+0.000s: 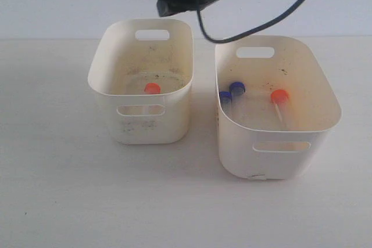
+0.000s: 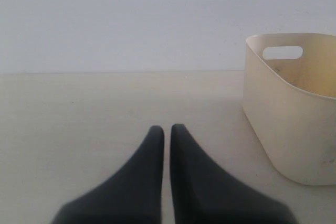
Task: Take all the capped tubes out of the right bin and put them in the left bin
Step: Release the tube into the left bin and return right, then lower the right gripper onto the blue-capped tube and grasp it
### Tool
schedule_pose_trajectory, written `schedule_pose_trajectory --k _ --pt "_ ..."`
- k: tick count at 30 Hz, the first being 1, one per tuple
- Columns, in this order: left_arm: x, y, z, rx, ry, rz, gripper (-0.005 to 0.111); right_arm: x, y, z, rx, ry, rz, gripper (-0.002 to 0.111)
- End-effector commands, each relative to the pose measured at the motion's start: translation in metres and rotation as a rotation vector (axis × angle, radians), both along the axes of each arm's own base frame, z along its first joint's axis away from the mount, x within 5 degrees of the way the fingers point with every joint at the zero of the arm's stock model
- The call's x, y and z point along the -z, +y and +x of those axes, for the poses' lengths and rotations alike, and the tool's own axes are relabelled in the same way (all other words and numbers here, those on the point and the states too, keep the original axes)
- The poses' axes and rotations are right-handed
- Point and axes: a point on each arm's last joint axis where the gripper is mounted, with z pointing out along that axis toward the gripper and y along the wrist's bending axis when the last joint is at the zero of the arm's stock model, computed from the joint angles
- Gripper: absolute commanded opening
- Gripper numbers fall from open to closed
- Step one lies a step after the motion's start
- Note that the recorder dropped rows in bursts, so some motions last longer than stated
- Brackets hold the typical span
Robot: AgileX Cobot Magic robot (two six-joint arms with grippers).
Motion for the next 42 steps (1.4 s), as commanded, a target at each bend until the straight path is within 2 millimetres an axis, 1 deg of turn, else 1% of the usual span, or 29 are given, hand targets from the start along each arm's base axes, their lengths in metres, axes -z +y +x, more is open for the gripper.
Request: schedule_pose_trajectory --k 1,3,5,8,10,13,18,26,34,42 --pt "-0.002 0.000 0.000 0.007 -0.015 -0.008 0.004 -0.007 -0.056 0.003 0.142 0.130 -0.084 0.000" --pt "-0.003 0.000 0.000 0.006 -0.026 -0.008 0.004 -0.002 -0.079 0.005 0.194 0.213 -0.119 0.000" --pt "-0.003 0.000 0.000 0.006 -0.026 -0.008 0.004 0.002 -0.095 0.005 0.235 0.271 -0.139 0.000" --pt "-0.003 0.000 0.000 0.006 -0.026 -0.008 0.004 0.012 -0.108 0.003 0.263 0.332 -0.163 0.000" --pt "-0.003 0.000 0.000 0.006 -0.026 -0.008 0.004 0.026 -0.113 0.002 0.275 0.370 -0.177 0.000" --pt "-0.003 0.000 0.000 0.006 -0.026 -0.008 0.004 0.046 -0.115 -0.002 0.283 0.404 -0.184 0.000" --pt "-0.003 0.000 0.000 0.006 -0.026 -0.008 0.004 0.070 -0.113 -0.009 0.286 0.453 -0.155 0.000" --pt "-0.003 0.000 0.000 0.006 -0.026 -0.008 0.004 0.082 -0.113 -0.007 0.289 0.457 -0.155 0.000" --pt "-0.003 0.000 0.000 0.006 -0.026 -0.008 0.004 0.108 -0.109 0.002 0.293 0.522 -0.162 0.000" --pt "-0.003 0.000 0.000 0.006 -0.026 -0.008 0.004 0.115 -0.107 0.009 0.307 0.499 -0.134 0.000"
